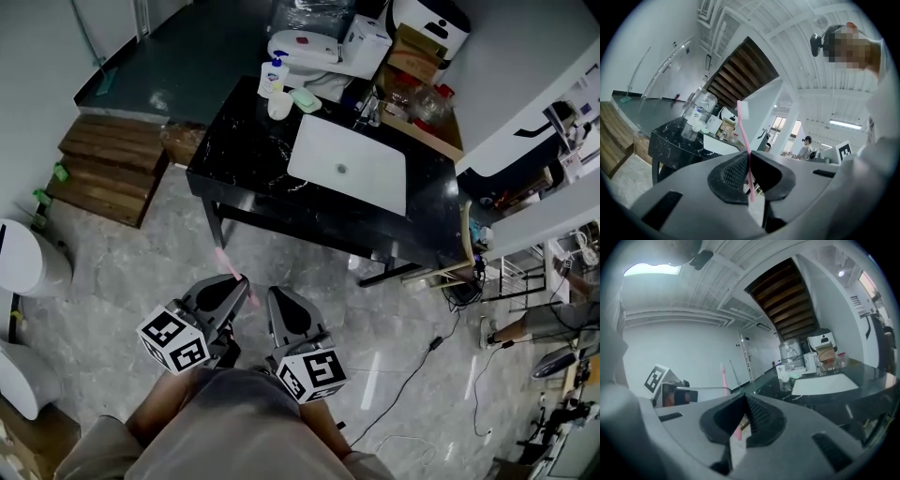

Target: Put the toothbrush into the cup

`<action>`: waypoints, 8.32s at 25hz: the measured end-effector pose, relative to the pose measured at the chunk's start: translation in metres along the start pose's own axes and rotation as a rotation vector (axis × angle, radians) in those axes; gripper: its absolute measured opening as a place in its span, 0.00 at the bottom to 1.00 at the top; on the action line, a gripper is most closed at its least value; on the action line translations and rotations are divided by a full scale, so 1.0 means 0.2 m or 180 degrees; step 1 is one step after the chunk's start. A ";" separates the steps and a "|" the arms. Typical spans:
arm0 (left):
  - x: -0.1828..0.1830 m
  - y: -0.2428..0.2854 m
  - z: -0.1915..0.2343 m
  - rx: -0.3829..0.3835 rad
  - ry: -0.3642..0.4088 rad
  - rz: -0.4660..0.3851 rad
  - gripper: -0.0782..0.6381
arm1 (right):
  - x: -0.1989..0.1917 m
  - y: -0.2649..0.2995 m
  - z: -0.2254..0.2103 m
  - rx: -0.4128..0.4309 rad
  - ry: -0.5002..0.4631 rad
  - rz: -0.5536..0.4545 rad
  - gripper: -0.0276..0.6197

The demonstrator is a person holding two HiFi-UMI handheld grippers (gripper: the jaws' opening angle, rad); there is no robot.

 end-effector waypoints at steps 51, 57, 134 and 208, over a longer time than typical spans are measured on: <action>0.37 0.80 0.51 -0.0104 0.0375 0.0153 0.14 | 0.33 0.67 -0.65 -0.0243 0.0001 -0.0212 0.05; 0.41 0.97 0.52 -0.0063 0.0401 0.0146 0.14 | 0.39 0.73 -0.82 -0.0169 0.0024 -0.0236 0.05; 1.08 1.53 1.48 -0.0552 0.0445 0.0112 0.14 | 0.69 1.89 -1.05 -0.0246 -0.0287 0.0070 0.05; 1.12 2.06 1.82 -0.0121 0.0711 0.0305 0.14 | 0.68 2.04 -1.41 -0.0274 0.0081 0.0189 0.05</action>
Point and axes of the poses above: the fingertips, and each gripper's own axes: y forward along the fingers, z to its left, x out of its top, the point moved 8 cm from there along -y, backward along the fingers
